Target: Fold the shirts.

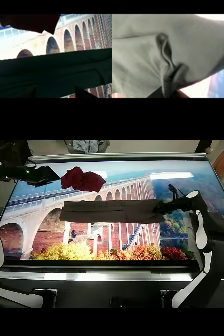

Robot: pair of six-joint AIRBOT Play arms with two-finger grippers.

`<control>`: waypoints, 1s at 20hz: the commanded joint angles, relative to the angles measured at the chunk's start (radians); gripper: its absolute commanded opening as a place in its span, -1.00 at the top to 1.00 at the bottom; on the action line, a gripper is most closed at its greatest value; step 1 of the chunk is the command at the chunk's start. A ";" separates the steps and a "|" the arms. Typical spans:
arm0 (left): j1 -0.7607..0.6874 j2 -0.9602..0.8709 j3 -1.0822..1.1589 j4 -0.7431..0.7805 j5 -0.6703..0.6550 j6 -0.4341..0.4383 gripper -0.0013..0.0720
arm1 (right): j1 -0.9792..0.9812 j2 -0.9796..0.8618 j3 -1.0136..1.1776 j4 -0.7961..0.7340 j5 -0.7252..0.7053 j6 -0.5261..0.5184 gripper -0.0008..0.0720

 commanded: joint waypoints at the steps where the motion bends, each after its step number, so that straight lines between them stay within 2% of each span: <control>1: -0.075 -0.024 -0.076 -0.005 0.025 0.002 0.89 | 0.011 0.072 0.024 0.020 -0.001 -0.003 0.84; 4: -0.215 -0.121 -0.116 -0.083 0.062 0.004 0.89 | 0.011 0.186 0.024 -0.001 0.033 0.030 0.84; 11: -0.491 -0.323 -0.116 -0.397 0.243 0.000 0.89 | 0.011 0.412 0.024 -0.147 0.247 0.104 0.84; 14: -0.584 -0.364 -0.116 -0.411 0.329 -0.004 0.89 | 0.011 0.526 0.024 -0.228 0.322 0.126 0.84; 17: -0.648 -0.406 -0.115 -0.432 0.435 -0.076 0.89 | 0.011 0.615 0.024 -0.267 0.440 0.138 0.84; 20: -0.706 -0.454 -0.114 -0.576 0.477 -0.079 0.89 | 0.011 0.691 0.024 -0.324 0.517 0.144 0.84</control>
